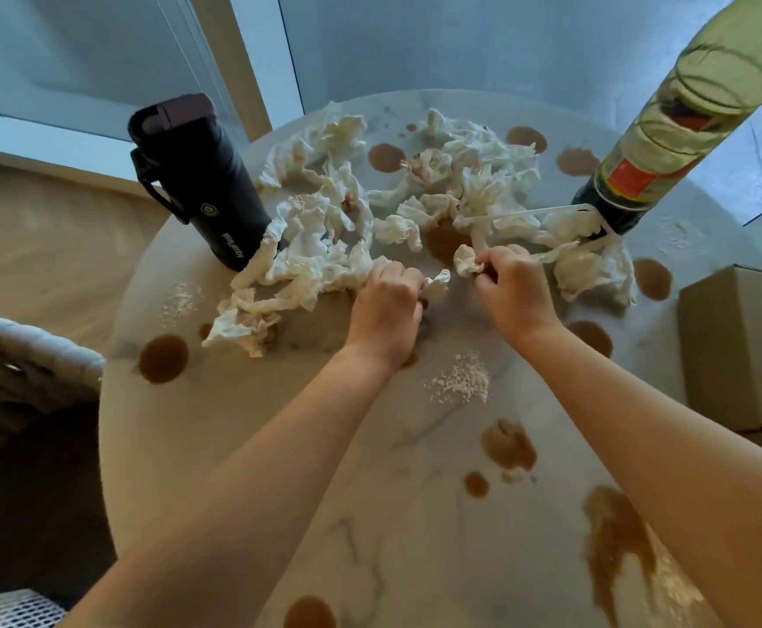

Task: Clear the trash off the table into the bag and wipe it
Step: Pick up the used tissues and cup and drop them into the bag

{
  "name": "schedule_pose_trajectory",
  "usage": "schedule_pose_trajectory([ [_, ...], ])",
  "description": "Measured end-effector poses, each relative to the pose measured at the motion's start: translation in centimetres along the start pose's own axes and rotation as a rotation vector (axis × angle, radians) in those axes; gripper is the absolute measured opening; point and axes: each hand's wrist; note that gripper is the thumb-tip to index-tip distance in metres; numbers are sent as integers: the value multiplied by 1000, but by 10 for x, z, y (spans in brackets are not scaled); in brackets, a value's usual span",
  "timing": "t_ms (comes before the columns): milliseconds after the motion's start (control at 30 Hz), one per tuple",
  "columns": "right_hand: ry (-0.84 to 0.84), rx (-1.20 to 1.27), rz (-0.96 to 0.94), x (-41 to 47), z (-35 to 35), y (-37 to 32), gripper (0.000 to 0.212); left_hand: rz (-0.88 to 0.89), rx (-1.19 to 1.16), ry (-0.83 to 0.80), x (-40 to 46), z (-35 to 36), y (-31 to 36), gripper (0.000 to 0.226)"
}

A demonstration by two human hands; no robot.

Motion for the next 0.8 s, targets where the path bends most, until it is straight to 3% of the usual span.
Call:
schedule_pose_trajectory([
  [233, 145, 162, -27, -54, -28, -4, 18, 43, -99, 106, -40, -15, 17, 19],
  [433, 173, 278, -33, -127, -60, 5, 16, 48, -181, 115, -93, -23, 62, 19],
  [633, 176, 365, 0, -248, -111, 37, 18, -44, -335, -13, -202, -19, 138, 18],
  [800, 214, 371, 166, -370, -145, 94, 21, -28, -434, -251, -295, -7, 211, 20],
])
Point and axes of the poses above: each hand's wrist, its own x-axis towards the middle knuckle, its own z-axis out of the palm, y = z × x, and after that the axes turned 3 degrees about z, right-handed
